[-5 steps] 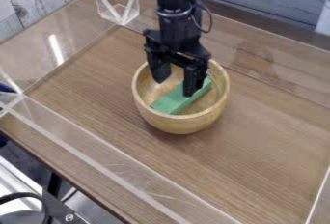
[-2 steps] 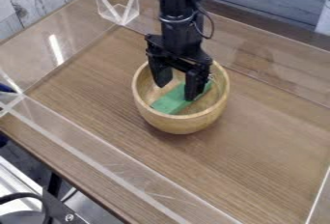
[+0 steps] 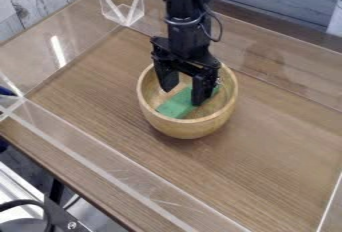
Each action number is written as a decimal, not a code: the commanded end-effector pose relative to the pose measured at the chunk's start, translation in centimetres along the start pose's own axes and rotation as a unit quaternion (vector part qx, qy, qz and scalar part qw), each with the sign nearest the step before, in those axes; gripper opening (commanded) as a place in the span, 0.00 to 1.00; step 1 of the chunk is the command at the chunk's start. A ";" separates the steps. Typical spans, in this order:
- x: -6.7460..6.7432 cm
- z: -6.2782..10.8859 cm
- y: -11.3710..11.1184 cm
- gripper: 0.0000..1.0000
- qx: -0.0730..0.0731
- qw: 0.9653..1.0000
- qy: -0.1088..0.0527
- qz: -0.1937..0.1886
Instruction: Remove the green block from inside the brown bowl and put it on the table
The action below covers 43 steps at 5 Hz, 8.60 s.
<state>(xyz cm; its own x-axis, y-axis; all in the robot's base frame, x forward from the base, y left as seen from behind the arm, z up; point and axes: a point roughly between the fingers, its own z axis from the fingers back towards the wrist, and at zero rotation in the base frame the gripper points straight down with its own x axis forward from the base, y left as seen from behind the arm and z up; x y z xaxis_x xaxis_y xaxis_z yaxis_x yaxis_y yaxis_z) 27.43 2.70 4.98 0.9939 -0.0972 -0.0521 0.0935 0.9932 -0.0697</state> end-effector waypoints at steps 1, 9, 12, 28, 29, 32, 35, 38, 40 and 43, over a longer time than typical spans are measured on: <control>0.6 0.2 -0.1 1.00 0.005 1.000 -0.013 -0.005; 0.2 2.0 -7.2 0.00 -0.011 0.996 -0.040 -0.082; -1.1 -1.0 -12.8 0.00 -0.020 0.990 -0.021 -0.141; 1.4 7.2 -0.6 0.00 0.015 0.996 -0.088 0.000; 1.8 7.1 3.2 0.00 0.024 0.996 -0.088 0.022; 3.0 3.5 7.4 0.00 0.037 0.997 -0.062 0.036; 4.1 1.2 8.5 0.00 0.040 0.997 -0.049 0.038; 3.8 2.2 8.0 0.00 0.035 0.997 -0.051 0.041; 3.5 2.0 8.3 0.00 0.036 0.997 -0.048 0.046; 3.2 0.5 9.0 0.00 0.039 0.997 -0.033 0.054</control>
<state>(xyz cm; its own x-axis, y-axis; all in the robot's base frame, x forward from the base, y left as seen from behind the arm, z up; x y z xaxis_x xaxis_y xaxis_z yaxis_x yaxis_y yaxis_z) 30.91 10.65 3.23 0.9993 0.0004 -0.0375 -0.0007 1.0000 -0.0087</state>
